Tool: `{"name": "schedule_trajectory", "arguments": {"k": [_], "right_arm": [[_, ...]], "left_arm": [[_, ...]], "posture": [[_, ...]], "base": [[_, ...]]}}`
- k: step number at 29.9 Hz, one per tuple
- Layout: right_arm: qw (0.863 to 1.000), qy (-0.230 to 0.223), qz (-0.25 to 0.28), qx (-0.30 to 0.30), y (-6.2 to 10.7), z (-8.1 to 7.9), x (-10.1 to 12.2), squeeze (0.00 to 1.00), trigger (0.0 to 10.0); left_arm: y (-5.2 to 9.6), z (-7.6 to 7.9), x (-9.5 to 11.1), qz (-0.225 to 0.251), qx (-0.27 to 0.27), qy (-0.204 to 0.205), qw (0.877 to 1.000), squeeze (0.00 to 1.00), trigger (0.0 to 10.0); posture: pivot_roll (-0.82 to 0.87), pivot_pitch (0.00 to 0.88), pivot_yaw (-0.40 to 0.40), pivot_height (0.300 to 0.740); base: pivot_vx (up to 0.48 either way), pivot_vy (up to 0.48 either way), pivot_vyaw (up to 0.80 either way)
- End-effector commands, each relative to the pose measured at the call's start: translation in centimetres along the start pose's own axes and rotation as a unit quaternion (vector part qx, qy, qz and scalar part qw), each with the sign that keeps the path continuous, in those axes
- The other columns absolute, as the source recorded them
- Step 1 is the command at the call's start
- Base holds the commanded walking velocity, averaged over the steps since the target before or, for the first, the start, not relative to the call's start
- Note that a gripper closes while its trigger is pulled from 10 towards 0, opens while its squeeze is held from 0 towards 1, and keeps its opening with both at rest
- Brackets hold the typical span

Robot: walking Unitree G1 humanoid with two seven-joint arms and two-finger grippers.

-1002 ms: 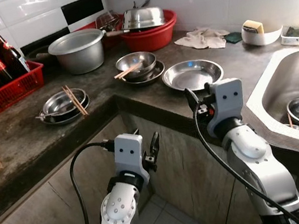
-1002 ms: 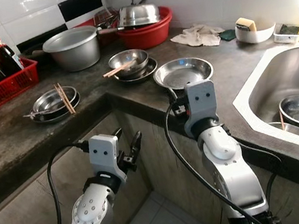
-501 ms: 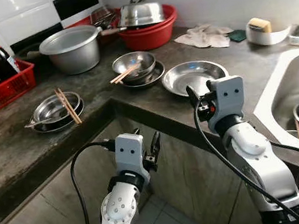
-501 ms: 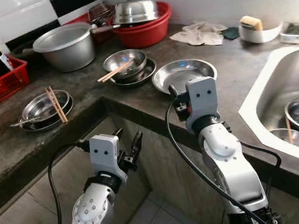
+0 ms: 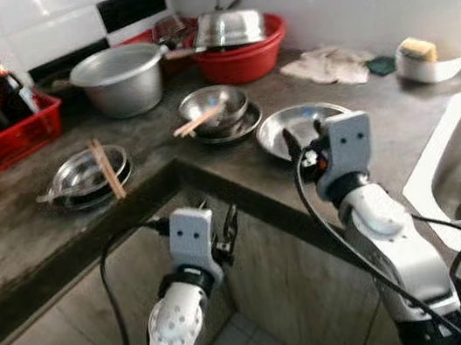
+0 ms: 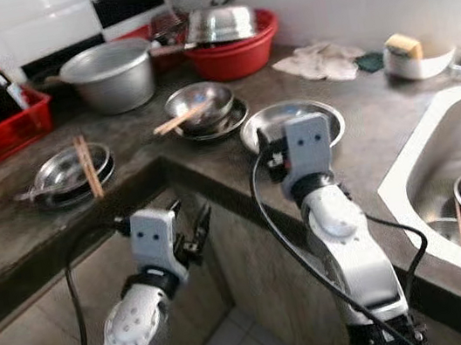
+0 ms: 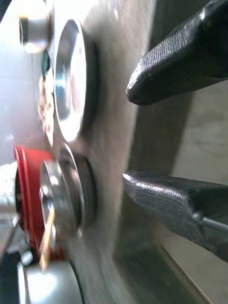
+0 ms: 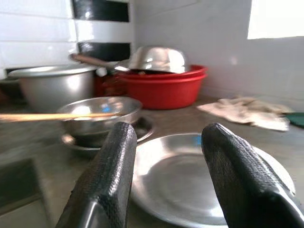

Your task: Kitchen organization

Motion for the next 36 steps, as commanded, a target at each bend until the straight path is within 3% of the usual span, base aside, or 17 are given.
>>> {"name": "schedule_trajectory", "arguments": {"k": [1, 9, 16, 17, 23, 24, 25, 28, 35, 36], "right_arm": [[1.000, 0.003, -0.006, -0.013, -0.1, 0.7, -0.2, 0.00, 10.0], [0.999, 0.002, -0.024, -0.027, -0.5, 1.5, -0.5, 0.00, 10.0], [0.995, 0.007, -0.082, -0.055, -1.2, 2.9, -2.2, 0.00, 10.0], [0.994, 0.005, -0.093, -0.064, -1.5, 3.4, -2.5, 1.00, 10.0], [0.987, -0.003, -0.147, -0.070, -2.9, 4.4, -3.3, 1.00, 10.0], [0.984, 0.003, -0.163, -0.074, -3.2, 4.6, -3.4, 0.17, 10.0], [0.979, 0.010, -0.179, -0.095, -3.7, 5.2, -3.4, 0.00, 10.0], [0.975, 0.012, -0.190, -0.112, -4.1, 5.7, -3.4, 0.00, 10.0], [0.977, 0.033, -0.192, -0.090, -5.0, 6.2, -2.6, 0.00, 10.0], [0.976, 0.027, -0.196, -0.092, -5.1, 6.4, -2.7, 0.44, 10.0]], "left_arm": [[0.0, 0.4, 0.1, 0.001, -0.005, 0.003, 1.000, 0.00, 10.0], [0.0, 0.5, -0.2, -0.007, -0.005, 0.010, 1.000, 0.00, 10.0], [0.0, 0.4, -0.4, -0.012, -0.002, 0.010, 1.000, 0.00, 10.0], [0.1, 0.5, -0.5, -0.015, -0.005, 0.013, 1.000, 0.00, 10.0], [0.4, 0.9, -0.9, -0.025, -0.013, 0.016, 0.999, 0.00, 10.0], [0.4, 0.9, -1.0, -0.027, -0.012, 0.017, 0.999, 0.00, 10.0], [0.5, 0.8, -1.1, -0.029, -0.011, 0.018, 0.999, 0.00, 10.0], [0.5, 0.8, -1.1, -0.029, -0.011, 0.016, 0.999, 0.00, 10.0], [0.6, 0.7, -1.1, -0.031, -0.010, 0.015, 0.999, 0.00, 10.0], [0.6, 0.7, -1.1, -0.031, -0.010, 0.015, 0.999, 0.00, 10.0]], "posture": [[0.08, 0.036, 0.030, 0.740], [0.08, 0.038, 0.026, 0.740], [0.08, 0.038, 0.027, 0.740], [0.08, 0.040, 0.025, 0.740], [0.08, 0.045, 0.025, 0.740], [0.08, 0.047, 0.026, 0.740], [0.08, 0.046, 0.026, 0.740], [0.09, 0.044, 0.023, 0.740], [0.09, 0.044, 0.021, 0.740], [0.09, 0.045, 0.023, 0.740]], "base": [[0.281, 0.000, 0.00], [0.294, 0.000, 0.00], [0.000, 0.000, 0.00], [0.000, 0.000, 0.00], [0.000, 0.000, 0.00], [0.000, 0.000, 0.00], [0.000, 0.000, 0.00], [0.000, 0.000, 0.00], [0.000, 0.000, 0.00], [0.000, 0.000, 0.00]]}}
Point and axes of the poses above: a point about 5 cm out from each wrist's last joint towards the gripper, its own y axis pointing back from the gripper into the wrist, its own x axis along the axis of the wrist's last joint, z = x × y, the point moved 3 cm from there along -y, pointing out of the wrist towards the gripper, and after that the axes turned 11 degrees about y, right-handed, at the moved point
